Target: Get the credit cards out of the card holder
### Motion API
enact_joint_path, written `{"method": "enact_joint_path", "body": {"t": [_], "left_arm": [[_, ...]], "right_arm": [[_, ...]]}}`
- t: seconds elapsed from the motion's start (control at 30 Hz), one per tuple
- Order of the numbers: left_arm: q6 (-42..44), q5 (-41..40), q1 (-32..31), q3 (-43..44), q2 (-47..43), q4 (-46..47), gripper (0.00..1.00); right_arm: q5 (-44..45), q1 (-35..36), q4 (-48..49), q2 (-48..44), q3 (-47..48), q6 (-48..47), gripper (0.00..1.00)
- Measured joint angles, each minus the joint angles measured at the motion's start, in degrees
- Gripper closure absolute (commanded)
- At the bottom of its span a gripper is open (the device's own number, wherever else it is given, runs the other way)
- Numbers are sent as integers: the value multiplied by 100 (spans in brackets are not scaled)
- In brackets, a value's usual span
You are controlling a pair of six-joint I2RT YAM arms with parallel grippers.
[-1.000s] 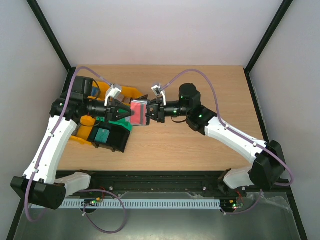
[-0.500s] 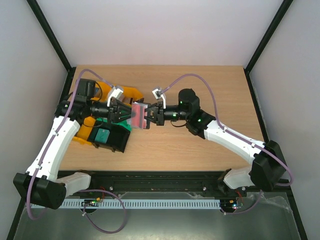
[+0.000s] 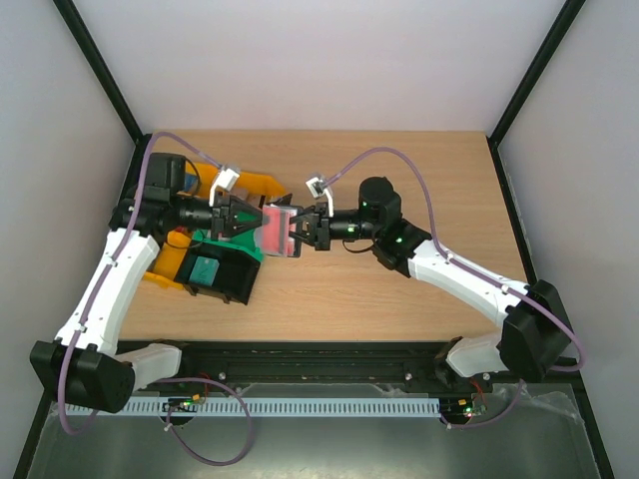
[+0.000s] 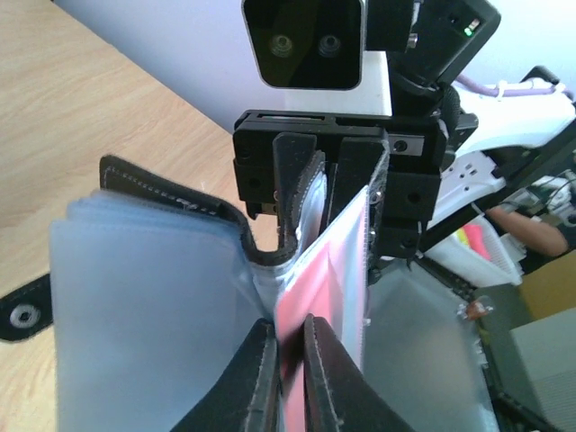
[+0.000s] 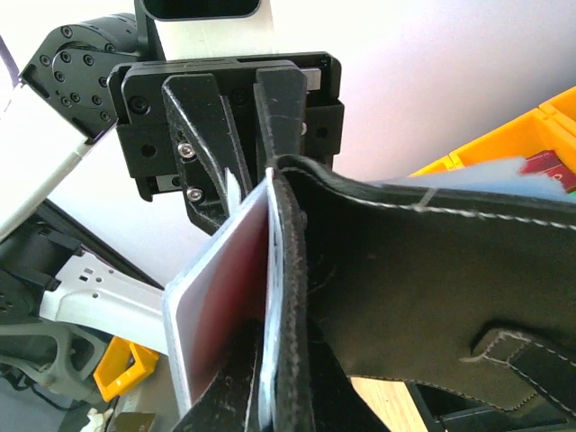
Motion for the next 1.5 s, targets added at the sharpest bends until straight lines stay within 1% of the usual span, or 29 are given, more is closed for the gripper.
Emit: {"method": "enact_joint_path", "body": {"t": [0.17,0.27,0.37,0.57,0.8,0.87,0.9,0.97,1.0,1.07,1.1,1.17,1.23,1.3,1.5], "left_arm": [[380,229,28,37,0,-251,98],[704,212,28,133,-7,-511,98],[857,155,28,151,-59,-564,98],[737,-2,33,96,-210,-439,98],[584,-116,28,28,-225,-348,98],[461,-160,17,-76,-225,-201,98],[323,-184,4,-192,-225,-31,93],[-133,-247,-35,-470,-214,428,70],[-282,-326,-76,-581,-190,614,63],[-686,-756,-251,-780,-42,944,58],[-798,-975,-334,-804,81,1045,54],[-942,-1375,-590,-804,367,1279,47],[-1047,-1716,-863,-804,643,1460,42],[-1128,-2098,-1113,-802,968,1602,35],[-1174,-2806,-1471,-791,1720,1648,17]], "right_arm": [[-179,-103,114,-17,-70,4,98],[-308,-146,129,-44,-85,-15,98],[-382,-192,35,-127,-85,-109,98],[-356,-271,-205,-321,-138,-304,98],[-280,-280,-317,-323,-162,-417,98],[-243,-291,-409,-323,-162,-459,98],[-221,-302,-476,-323,-162,-479,98],[-111,-330,-699,-323,-166,-501,98],[-61,-348,-802,-326,-184,-496,98],[151,-422,-1043,-415,-310,-457,98],[295,-450,-1172,-507,-411,-415,98],[605,-507,-1440,-754,-651,-330,98],[885,-549,-1690,-1014,-894,-216,98],[1147,-588,-2006,-1202,-1047,-103,98],[1991,-739,-3222,-1102,-1071,-68,98]]}}
